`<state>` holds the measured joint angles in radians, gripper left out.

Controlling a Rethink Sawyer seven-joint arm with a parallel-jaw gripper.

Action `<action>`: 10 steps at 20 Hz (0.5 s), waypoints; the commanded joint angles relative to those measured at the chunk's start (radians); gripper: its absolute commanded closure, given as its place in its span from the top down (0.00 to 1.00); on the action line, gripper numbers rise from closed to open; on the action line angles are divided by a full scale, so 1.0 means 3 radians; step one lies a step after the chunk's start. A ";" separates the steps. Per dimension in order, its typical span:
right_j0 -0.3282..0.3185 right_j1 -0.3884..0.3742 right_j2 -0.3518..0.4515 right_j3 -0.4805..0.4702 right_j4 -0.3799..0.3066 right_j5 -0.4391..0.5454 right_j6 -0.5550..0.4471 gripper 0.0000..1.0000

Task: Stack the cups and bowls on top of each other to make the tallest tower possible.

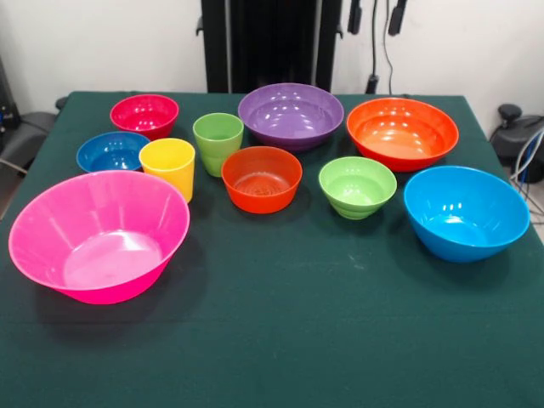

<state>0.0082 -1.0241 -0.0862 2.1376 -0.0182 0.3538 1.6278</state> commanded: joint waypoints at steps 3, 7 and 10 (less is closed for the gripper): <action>0.0006 0.0603 -0.0014 -0.0063 -0.0227 -0.0450 0.0508 1.00; 0.0006 0.0743 -0.0050 -0.0106 -0.0206 -0.0603 0.0514 1.00; 0.0021 0.0827 -0.0069 -0.0148 -0.0199 -0.0671 0.0492 1.00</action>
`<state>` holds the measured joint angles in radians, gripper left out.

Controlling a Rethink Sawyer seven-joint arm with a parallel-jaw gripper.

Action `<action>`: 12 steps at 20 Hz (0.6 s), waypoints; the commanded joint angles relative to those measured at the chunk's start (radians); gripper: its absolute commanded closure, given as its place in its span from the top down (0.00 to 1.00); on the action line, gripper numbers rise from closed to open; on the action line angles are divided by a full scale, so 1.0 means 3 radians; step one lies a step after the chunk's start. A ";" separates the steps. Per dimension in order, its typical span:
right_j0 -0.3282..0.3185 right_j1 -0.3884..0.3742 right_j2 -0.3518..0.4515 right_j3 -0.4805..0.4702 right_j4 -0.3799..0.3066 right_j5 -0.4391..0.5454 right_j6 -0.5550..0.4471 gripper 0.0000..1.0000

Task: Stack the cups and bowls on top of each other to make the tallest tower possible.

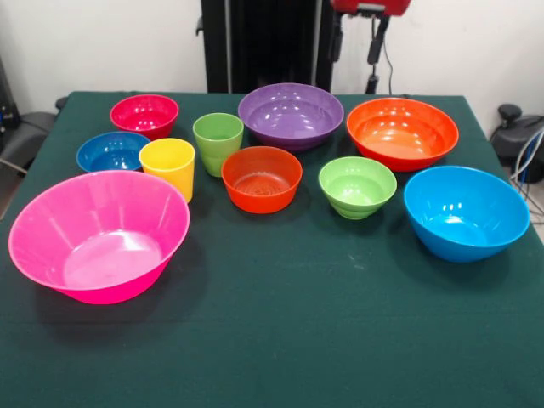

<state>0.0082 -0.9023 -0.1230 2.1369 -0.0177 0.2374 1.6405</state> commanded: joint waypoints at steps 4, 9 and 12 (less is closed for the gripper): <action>0.0048 0.0652 0.0016 -0.0330 -0.0176 -0.0368 0.0416 1.00; 0.0086 0.1045 0.0001 -0.0457 -0.0086 -0.0726 0.0532 1.00; 0.0097 0.1282 0.0025 -0.0549 -0.0047 -0.0906 0.0558 1.00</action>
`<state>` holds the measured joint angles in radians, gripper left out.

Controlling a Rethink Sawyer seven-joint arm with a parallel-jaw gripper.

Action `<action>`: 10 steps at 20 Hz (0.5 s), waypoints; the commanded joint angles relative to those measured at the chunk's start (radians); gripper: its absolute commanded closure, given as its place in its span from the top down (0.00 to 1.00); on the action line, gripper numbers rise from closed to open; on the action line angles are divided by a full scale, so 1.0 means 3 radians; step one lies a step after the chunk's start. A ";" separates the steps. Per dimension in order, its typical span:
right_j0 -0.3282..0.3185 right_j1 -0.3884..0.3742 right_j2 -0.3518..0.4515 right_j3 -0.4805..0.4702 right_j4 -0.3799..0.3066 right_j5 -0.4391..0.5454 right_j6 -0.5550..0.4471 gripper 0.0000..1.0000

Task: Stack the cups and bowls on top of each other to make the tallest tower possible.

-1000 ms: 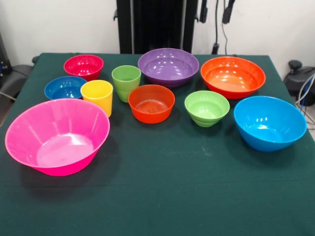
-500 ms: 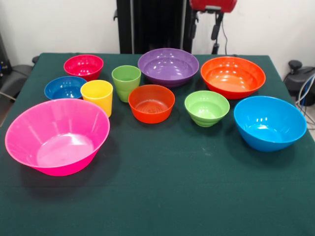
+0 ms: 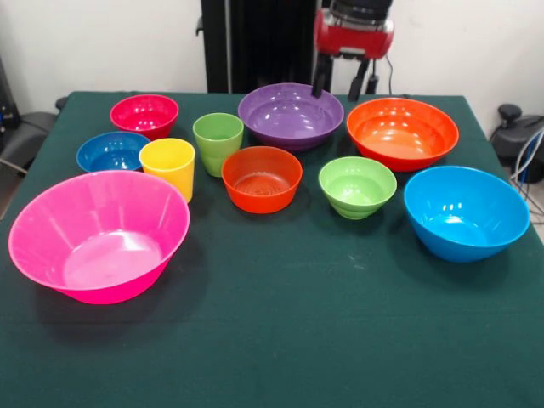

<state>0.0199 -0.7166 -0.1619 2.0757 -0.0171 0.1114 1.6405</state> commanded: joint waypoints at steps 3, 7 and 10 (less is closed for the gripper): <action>0.0159 0.0816 0.0111 -0.0476 0.0033 -0.0470 0.0554 1.00; 0.0207 0.0865 0.0128 -0.0505 0.0085 -0.0498 0.0576 1.00; 0.0226 0.0820 0.0122 -0.0503 0.0082 -0.0468 0.0566 1.00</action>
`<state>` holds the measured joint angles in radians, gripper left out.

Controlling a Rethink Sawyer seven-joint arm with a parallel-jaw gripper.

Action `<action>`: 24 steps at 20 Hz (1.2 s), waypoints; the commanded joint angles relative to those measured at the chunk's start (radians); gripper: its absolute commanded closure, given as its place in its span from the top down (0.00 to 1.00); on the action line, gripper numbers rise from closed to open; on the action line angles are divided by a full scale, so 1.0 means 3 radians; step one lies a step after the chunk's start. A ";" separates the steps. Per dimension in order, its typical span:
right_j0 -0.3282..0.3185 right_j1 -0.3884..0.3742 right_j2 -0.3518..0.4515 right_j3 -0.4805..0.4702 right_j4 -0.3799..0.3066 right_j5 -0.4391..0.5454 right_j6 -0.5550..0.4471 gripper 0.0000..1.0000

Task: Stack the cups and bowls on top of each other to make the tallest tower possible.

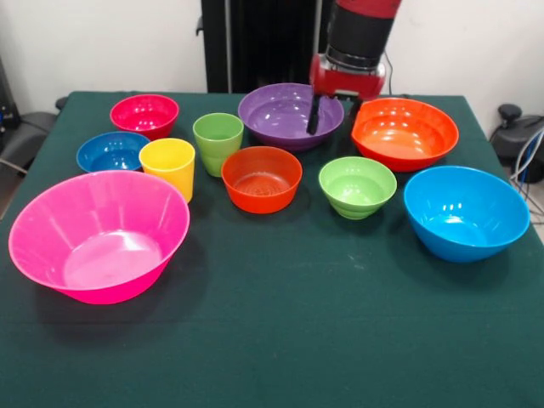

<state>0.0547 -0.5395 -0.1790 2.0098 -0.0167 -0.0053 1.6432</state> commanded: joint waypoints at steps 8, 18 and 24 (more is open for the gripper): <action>0.0090 0.0082 0.0242 -0.0264 0.0131 0.0054 0.0589 1.00; 0.0071 0.0113 0.0295 -0.0280 0.0123 0.0003 0.0636 1.00; 0.0103 0.0028 0.0252 -0.0300 0.0107 0.0097 0.0585 1.00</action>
<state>0.0777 -0.5184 -0.1794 2.0027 -0.0165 -0.0053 1.6576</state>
